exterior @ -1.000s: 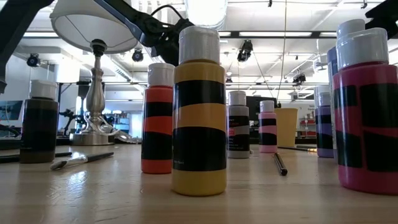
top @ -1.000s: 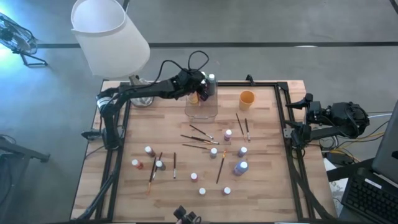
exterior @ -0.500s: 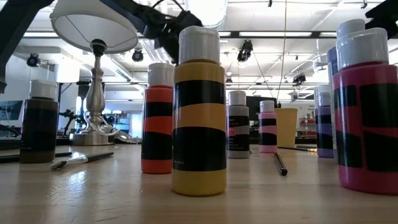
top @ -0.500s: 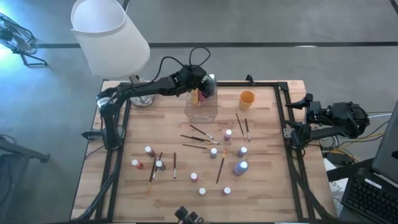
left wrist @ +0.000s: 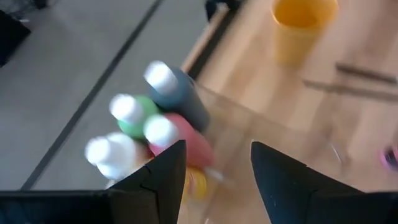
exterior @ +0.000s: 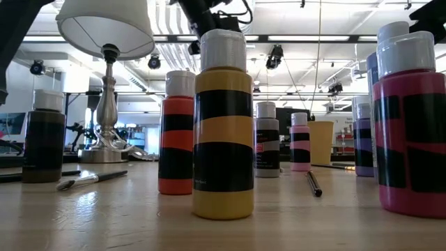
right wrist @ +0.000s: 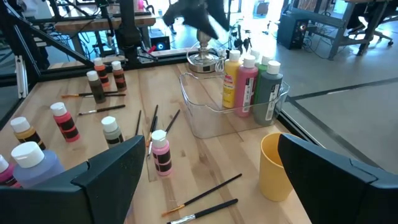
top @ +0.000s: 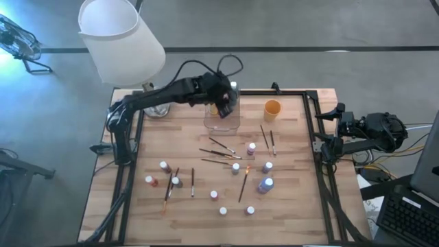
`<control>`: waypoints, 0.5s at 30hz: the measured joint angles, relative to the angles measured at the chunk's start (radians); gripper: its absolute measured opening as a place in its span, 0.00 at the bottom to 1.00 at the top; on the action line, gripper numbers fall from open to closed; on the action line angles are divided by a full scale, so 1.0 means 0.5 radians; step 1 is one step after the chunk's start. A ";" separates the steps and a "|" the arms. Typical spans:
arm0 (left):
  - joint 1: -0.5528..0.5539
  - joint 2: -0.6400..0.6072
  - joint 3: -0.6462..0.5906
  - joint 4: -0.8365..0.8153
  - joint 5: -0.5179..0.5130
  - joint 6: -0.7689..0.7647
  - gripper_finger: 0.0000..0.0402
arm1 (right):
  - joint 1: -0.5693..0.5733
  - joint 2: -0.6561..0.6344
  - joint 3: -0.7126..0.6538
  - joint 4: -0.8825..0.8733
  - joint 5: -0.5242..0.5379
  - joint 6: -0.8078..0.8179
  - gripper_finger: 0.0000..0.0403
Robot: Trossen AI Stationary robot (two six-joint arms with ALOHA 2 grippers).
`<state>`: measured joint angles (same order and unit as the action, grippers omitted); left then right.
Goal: Pick & Place Paint Supplies
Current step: Put the big blue paint bottle into the bin
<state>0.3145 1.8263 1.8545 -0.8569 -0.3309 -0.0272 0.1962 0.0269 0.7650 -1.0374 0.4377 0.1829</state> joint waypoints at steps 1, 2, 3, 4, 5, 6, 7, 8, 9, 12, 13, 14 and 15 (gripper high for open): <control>-0.020 0.000 -0.005 -0.039 -0.001 0.001 0.46 | -0.001 -0.001 0.000 0.001 -0.001 0.000 0.90; -0.038 0.000 -0.022 -0.059 0.000 0.001 0.46 | -0.001 0.000 0.000 0.000 0.000 0.000 0.90; -0.054 0.000 -0.039 -0.079 0.000 0.001 0.46 | 0.000 0.000 0.000 0.001 0.000 0.000 0.90; -0.069 0.000 -0.059 -0.101 0.000 -0.002 0.46 | 0.000 0.000 0.000 0.000 0.000 0.000 0.90; -0.084 0.000 -0.082 -0.116 0.000 -0.010 0.46 | 0.000 0.000 0.000 0.000 0.000 0.000 0.90; -0.100 0.000 -0.111 -0.115 -0.001 -0.018 0.46 | 0.000 0.000 0.000 0.000 0.000 0.000 0.90; -0.114 0.000 -0.144 -0.103 -0.003 -0.026 0.46 | 0.000 0.000 0.000 0.000 0.000 0.000 0.90; -0.127 0.000 -0.177 -0.097 -0.005 -0.036 0.46 | 0.000 -0.001 0.000 0.000 -0.001 0.000 0.90; -0.137 0.000 -0.208 -0.097 -0.005 -0.038 0.46 | -0.001 -0.001 -0.001 0.001 0.000 0.000 0.90; -0.148 0.000 -0.316 -0.022 -0.008 -0.048 0.45 | 0.000 -0.001 0.000 0.000 0.000 0.000 0.90; -0.147 0.000 -0.356 0.013 -0.017 -0.053 0.45 | 0.000 0.000 0.000 0.000 0.000 0.000 0.90; -0.138 0.000 -0.395 0.040 -0.025 -0.061 0.44 | 0.000 -0.001 0.000 0.000 0.000 0.000 0.90; -0.127 0.000 -0.433 0.067 -0.027 -0.063 0.44 | 0.000 -0.001 0.000 0.000 0.000 0.000 0.90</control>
<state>0.2512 1.8263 1.6379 -0.8235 -0.3443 -0.0586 0.1962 0.0266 0.7650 -1.0374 0.4377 0.1829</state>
